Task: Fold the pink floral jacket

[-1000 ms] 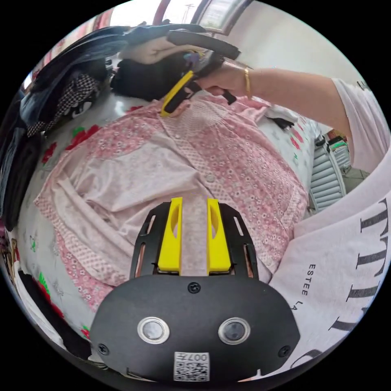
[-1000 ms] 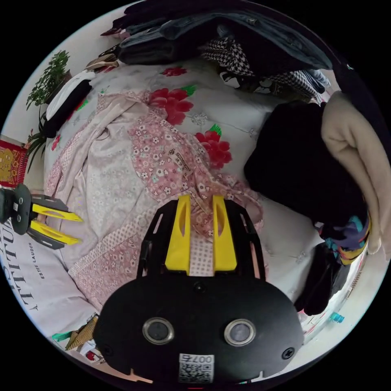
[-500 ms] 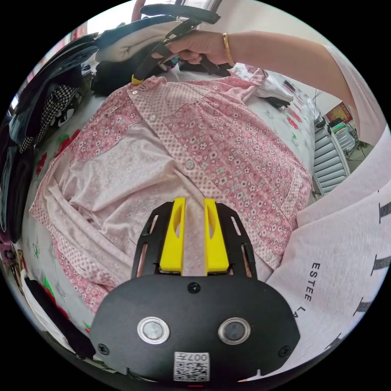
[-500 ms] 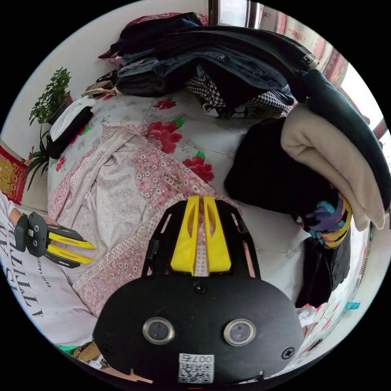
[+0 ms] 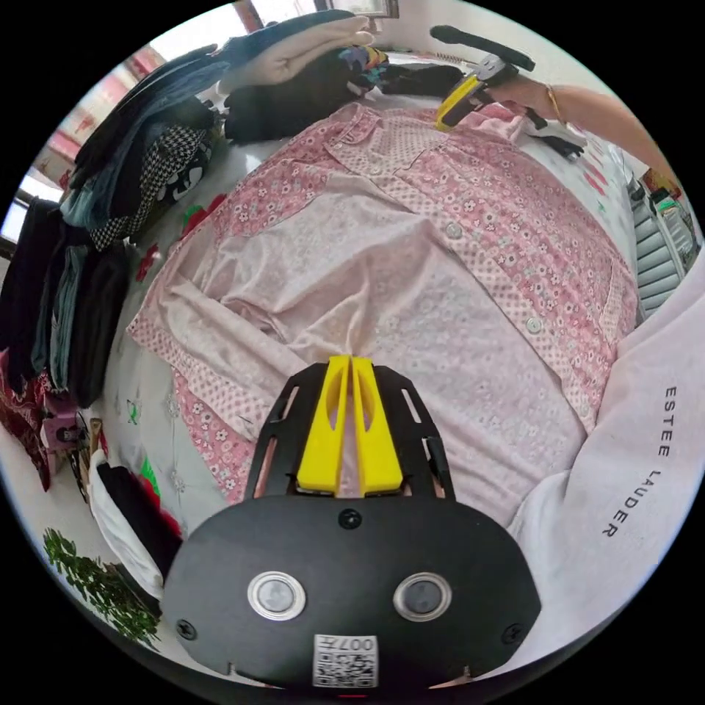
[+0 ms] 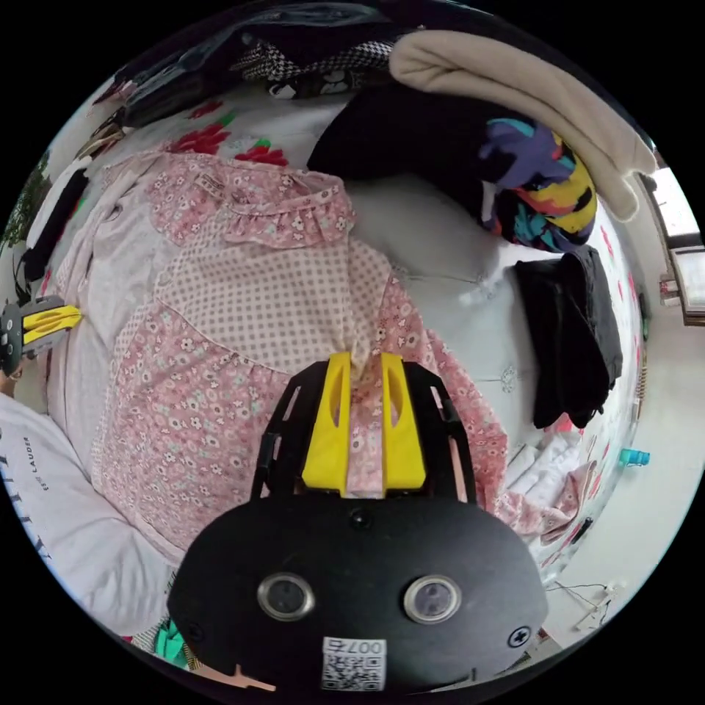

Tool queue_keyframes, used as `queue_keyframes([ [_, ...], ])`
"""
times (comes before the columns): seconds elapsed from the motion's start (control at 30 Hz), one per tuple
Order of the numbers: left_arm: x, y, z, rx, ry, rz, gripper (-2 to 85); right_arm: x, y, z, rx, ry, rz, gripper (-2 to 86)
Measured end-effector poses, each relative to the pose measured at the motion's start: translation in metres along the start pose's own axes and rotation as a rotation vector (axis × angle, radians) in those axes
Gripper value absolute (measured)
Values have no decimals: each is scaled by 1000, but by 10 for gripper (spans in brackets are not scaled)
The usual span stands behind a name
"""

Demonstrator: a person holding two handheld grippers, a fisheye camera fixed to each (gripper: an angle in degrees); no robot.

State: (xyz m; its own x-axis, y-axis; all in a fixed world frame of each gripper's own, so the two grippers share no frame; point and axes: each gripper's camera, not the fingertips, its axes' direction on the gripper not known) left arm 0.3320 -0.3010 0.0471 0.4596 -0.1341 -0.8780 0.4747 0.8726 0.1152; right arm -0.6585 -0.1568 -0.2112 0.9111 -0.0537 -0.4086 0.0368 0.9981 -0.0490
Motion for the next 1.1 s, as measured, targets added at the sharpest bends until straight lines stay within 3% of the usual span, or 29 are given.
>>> queue_keyframes([
  [0.13, -16, 18, -1, -22, -15, 31, 0, 16, -9, 8, -20, 76, -25, 69],
  [0.3, -31, 22, -8, -35, 81, -70, 53, 47, 1, -3, 52, -60, 246, 73],
  [0.37, -33, 38, -28, 39, 94, -172, 67, 40, 34, -32, 211, -109, 289, 77],
  [0.47, -30, 76, -45, 67, 94, -325, 81, 24, 94, -49, 284, -229, 322, 83],
  [0.73, 30, 212, -55, 2, 121, -685, 102, -31, 298, -26, 157, -359, 428, 87],
  [0.9, 65, 228, -36, -87, 49, -702, 118, -47, 341, 5, 73, -368, 415, 74],
  [1.03, 68, 204, -34, -119, 13, -601, 42, -57, 326, 10, -2, -224, 263, 27],
  [1.1, 71, 195, -35, -188, -92, -526, 12, -54, 325, 7, -15, -195, 219, 12],
])
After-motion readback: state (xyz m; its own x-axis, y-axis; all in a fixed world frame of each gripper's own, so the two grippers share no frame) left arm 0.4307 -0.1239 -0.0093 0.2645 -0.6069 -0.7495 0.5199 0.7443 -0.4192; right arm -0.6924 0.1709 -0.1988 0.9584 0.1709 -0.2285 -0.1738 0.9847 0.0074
